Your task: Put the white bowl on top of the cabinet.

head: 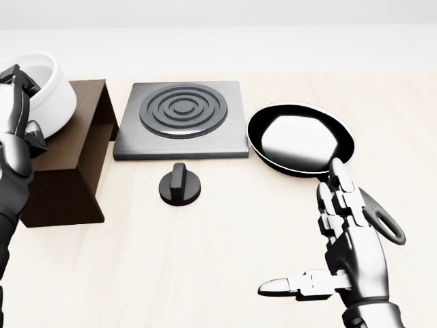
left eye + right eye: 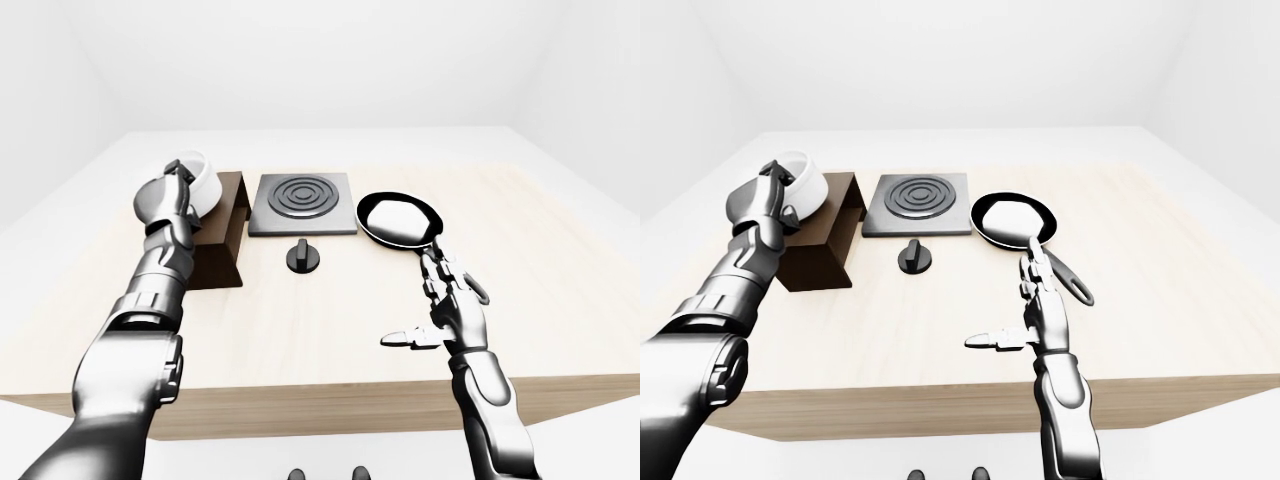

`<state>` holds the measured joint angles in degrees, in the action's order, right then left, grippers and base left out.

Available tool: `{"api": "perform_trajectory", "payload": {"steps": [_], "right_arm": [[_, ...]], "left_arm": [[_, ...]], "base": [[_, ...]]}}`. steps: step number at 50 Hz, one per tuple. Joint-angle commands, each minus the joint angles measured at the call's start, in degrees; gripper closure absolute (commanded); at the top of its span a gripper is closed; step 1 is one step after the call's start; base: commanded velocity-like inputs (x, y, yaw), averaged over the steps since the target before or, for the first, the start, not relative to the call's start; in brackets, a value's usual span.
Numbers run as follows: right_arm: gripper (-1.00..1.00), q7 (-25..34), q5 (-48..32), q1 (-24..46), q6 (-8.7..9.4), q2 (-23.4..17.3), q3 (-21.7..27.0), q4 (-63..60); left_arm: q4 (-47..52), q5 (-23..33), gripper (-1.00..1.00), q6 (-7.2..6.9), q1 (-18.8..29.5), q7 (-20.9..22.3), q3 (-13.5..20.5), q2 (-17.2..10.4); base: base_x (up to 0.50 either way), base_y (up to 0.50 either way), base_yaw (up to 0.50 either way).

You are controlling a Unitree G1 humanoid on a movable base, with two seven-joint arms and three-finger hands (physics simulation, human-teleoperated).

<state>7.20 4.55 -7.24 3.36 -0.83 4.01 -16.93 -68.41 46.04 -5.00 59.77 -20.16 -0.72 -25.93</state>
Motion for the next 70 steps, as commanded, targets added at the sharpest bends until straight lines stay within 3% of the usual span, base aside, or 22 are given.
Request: {"api": "perform_trajectory", "payload": {"steps": [1,7,8,9,40,49,60,61,63,70], "right_arm": [[-1.00,-0.12,-0.15,0.05,-0.06,0.03,-0.15,0.12],[-1.00,-0.12,-0.25,-0.03,-0.12,0.02,-0.29,0.13],[-1.00,-0.11,-0.26,0.04,-0.17,0.02,-0.30,0.25],[-1.00,-0.12,-0.28,0.08,-0.22,0.02,-0.30,0.35],[-1.00,0.00,-0.30,0.08,-0.35,0.01,-0.33,0.53],[-1.00,-0.07,-0.42,0.08,-0.44,0.01,-0.46,0.65],[-1.00,-0.15,-0.59,0.18,-0.33,0.03,-0.66,0.71],[-1.00,-0.14,-0.57,0.11,-0.22,0.02,-0.68,0.53],[-1.00,-0.14,-0.60,0.10,-0.24,0.03,-0.71,0.56],[-1.00,-0.15,-0.75,0.04,-0.37,0.02,-0.87,0.65]], "left_arm": [[-1.78,-1.59,1.00,0.00,-0.71,-1.50,3.23,0.84],[-2.72,-1.68,1.00,0.00,-0.43,-1.48,3.14,1.21],[-2.50,-1.53,0.12,0.00,-0.67,-1.72,2.99,1.30],[-2.46,-1.55,-1.00,0.00,-0.68,-1.78,3.01,1.33],[-0.49,-1.09,-1.00,0.00,-1.21,-0.71,2.99,1.34],[4.54,-0.48,-1.00,0.00,-3.04,1.31,2.98,1.33],[34.04,6.09,-1.00,0.00,-15.36,12.68,4.80,3.19],[42.20,7.97,-1.00,0.00,-18.75,15.95,4.81,3.58],[48.36,10.45,-1.00,0.00,-21.24,18.69,5.57,4.33],[62.23,17.58,-1.00,0.00,-26.50,25.85,6.63,6.87]], "base": [[0.00,0.00,0.00],[0.00,0.00,0.00],[0.00,0.00,0.00],[0.01,0.00,0.00],[0.00,0.00,0.00],[0.00,0.00,0.00],[0.00,0.00,0.00],[0.00,0.00,0.00],[0.00,0.00,0.00],[0.00,0.00,0.00]]}}
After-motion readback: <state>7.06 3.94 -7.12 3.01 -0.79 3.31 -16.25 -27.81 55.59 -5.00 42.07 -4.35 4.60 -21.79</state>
